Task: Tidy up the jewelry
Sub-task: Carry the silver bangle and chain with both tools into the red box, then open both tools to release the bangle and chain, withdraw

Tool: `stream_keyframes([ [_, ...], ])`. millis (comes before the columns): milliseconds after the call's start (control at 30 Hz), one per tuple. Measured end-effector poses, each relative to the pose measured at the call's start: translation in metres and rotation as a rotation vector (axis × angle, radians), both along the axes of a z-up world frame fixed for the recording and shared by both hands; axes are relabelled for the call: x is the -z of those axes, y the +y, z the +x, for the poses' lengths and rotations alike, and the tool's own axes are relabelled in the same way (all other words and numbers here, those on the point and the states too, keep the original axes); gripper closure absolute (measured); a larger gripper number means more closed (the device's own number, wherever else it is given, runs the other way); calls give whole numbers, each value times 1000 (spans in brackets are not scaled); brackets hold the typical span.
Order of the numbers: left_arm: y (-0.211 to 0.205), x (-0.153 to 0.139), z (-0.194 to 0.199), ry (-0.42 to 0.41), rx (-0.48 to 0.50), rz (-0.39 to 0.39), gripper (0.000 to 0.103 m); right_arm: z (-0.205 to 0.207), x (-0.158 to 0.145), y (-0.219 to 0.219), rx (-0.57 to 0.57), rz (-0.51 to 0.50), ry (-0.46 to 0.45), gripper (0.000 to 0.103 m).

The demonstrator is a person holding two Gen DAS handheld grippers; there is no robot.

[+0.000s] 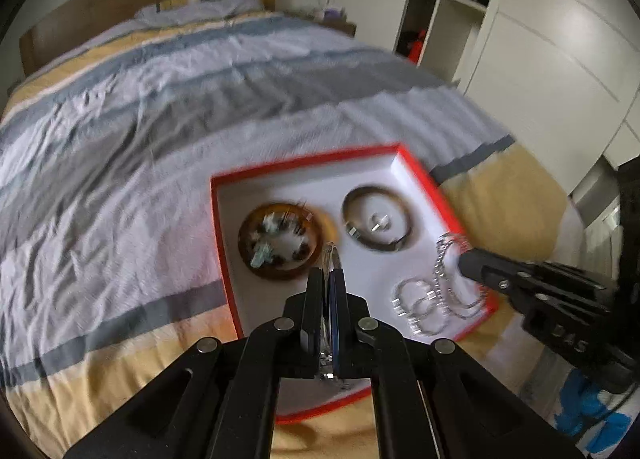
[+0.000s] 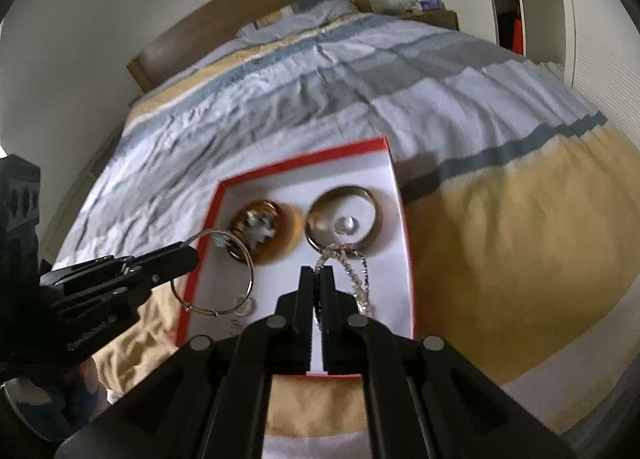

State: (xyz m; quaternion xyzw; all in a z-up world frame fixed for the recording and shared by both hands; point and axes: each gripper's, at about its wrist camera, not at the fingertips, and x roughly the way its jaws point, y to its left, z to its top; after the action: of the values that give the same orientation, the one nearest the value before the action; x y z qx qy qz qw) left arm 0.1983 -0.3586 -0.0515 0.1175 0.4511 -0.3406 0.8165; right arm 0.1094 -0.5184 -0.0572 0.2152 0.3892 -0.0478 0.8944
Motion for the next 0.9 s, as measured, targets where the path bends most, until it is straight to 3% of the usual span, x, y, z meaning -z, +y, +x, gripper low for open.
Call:
stream_keyframes([
  [333, 13, 48, 21, 45, -42, 79, 98, 21, 39, 8, -20, 38, 55, 100],
  [500, 9, 53, 17, 7, -26, 114, 98, 25, 48, 9, -27, 35, 79, 99],
  [700, 12, 52, 20, 22, -42, 97, 96, 23, 50, 9, -28, 16, 95, 97],
  [800, 12, 50, 16, 29, -37, 83, 87, 21, 47, 11, -29, 4, 97, 95],
  [900, 12, 44, 11, 18, -34, 77, 79, 19, 43, 13, -27, -7, 94, 83],
])
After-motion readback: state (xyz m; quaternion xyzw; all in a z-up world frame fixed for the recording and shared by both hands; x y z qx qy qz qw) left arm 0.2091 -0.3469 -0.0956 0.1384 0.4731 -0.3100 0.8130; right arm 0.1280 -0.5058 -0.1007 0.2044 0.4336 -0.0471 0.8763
